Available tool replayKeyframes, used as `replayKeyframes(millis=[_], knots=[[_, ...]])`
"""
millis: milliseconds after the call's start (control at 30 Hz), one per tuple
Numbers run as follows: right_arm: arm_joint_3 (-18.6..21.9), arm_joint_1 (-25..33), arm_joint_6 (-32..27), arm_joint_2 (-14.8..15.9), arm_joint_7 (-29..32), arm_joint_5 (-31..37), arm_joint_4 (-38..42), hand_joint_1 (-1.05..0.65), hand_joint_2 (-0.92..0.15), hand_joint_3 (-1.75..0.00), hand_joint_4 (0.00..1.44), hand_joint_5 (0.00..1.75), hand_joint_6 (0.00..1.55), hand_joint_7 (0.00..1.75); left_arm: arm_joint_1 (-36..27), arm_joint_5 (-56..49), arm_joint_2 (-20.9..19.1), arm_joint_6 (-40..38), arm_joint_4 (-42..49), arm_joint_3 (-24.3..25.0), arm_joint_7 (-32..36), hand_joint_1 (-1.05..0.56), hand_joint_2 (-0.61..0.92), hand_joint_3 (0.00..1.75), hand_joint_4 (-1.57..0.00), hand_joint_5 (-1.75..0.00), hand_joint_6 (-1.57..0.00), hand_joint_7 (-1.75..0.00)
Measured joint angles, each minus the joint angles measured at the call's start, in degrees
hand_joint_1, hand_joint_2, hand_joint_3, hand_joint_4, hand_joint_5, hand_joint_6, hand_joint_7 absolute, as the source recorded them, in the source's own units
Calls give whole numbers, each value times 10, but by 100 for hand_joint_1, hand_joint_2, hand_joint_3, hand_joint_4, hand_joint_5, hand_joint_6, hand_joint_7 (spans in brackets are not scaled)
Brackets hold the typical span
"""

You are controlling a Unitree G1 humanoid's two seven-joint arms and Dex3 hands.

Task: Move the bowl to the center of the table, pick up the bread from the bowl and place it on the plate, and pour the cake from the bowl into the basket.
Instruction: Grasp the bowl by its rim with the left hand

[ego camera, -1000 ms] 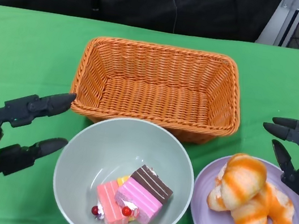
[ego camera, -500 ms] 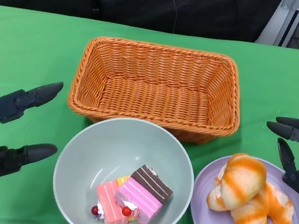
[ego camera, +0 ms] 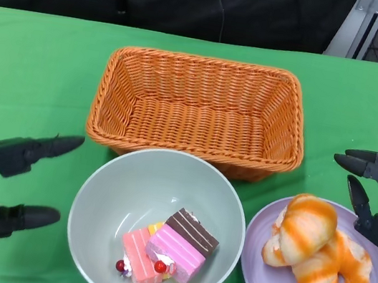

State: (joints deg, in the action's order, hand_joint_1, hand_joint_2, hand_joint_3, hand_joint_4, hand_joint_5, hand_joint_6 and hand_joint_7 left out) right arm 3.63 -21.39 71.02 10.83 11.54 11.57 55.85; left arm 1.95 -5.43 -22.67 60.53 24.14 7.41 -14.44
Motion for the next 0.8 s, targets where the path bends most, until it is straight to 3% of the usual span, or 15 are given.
replayKeyframes(millis=[300, 600, 800], knots=[[0, 0, -1, -3, -6, -6, 1, -6, -70, -68, 76, 81, 106, 16, 11, -130, -18, 113, 49, 29, 58, -35, 92, 6, -63, -2, -58, -2], [1, 0, -7, -5, -7, -8, 1, -6, -71, -66, 76, 81, 104, 17, 48, -347, -10, 240, 78, 111, 186, -31, 92, 12, -65, -1, -58, 0], [2, 0, -8, -5, -6, -7, 1, -7, -72, -63, 76, 81, 104, 17, 64, -490, -4, 263, 72, 127, 286, -30, 92, 16, -67, -2, -61, -2]])
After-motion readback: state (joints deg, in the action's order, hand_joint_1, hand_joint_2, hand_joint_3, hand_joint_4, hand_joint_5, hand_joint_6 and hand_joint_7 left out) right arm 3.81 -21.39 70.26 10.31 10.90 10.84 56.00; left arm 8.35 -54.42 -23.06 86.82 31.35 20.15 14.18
